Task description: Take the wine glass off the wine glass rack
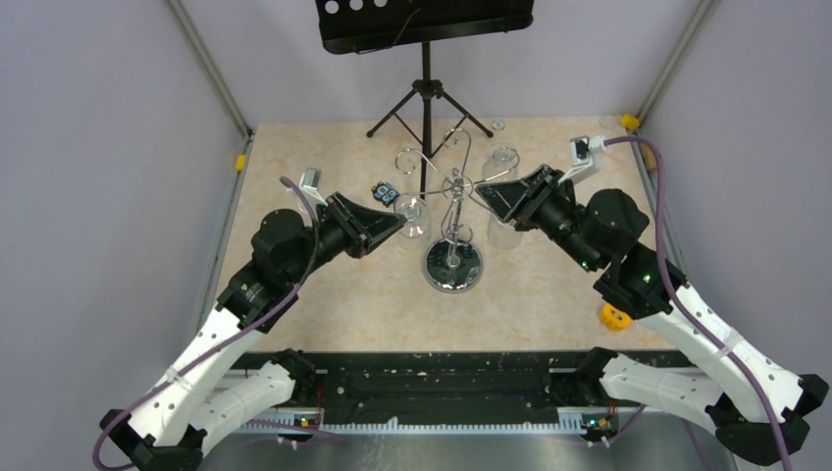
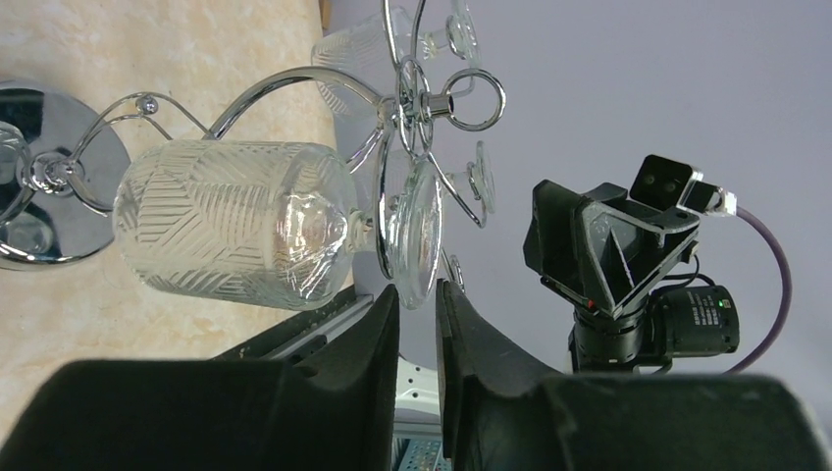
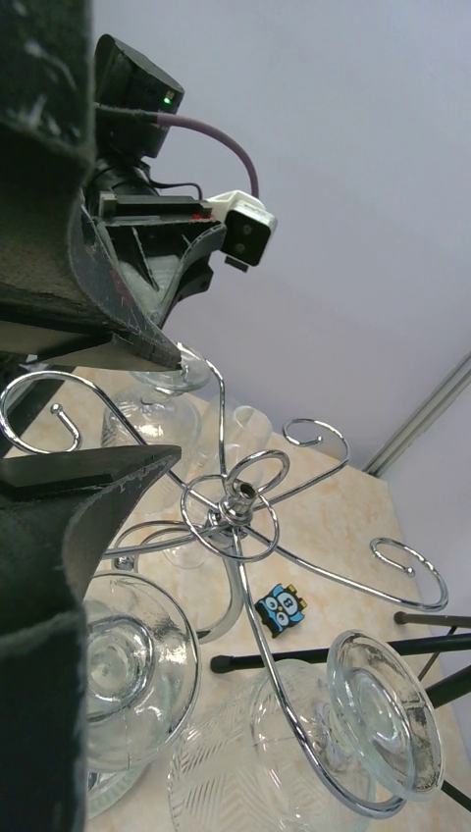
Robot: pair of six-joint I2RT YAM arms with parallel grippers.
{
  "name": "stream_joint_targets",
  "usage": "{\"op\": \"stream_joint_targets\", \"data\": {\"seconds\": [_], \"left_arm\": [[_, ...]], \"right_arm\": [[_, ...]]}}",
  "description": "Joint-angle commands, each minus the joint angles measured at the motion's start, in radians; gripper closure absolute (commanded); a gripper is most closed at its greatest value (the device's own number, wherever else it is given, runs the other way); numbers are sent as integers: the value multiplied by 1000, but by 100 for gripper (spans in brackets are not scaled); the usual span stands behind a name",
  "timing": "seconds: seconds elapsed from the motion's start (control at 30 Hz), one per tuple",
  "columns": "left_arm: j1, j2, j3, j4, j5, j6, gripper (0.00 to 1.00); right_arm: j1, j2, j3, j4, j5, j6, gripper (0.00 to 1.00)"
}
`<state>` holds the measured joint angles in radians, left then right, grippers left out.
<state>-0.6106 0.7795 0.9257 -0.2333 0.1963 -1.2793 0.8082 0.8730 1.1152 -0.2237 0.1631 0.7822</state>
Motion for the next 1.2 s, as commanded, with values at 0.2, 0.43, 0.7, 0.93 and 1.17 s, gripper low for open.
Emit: {"op": "stream_joint_targets", "data": {"seconds": [0.2,0.43,0.7,0.93,1.17], "left_arm": [[-4,11,35,117,22,-6,77],[-4,36,33,139,31,-16,78],[-4,47,44,134,-7,-33,77],[-4,59,63,81,-73,-40,73],[-4,99,116,-11,-99,3,71]], "right_arm": [[-8,-2,14,39,1,2,65],[-9,-3,10,40,6,3,64],[-9,-8,3,41,10,3,64],[-9,-10,-1,41,16,2,64],[-9,-23,-8,36,30,2,64]]}}
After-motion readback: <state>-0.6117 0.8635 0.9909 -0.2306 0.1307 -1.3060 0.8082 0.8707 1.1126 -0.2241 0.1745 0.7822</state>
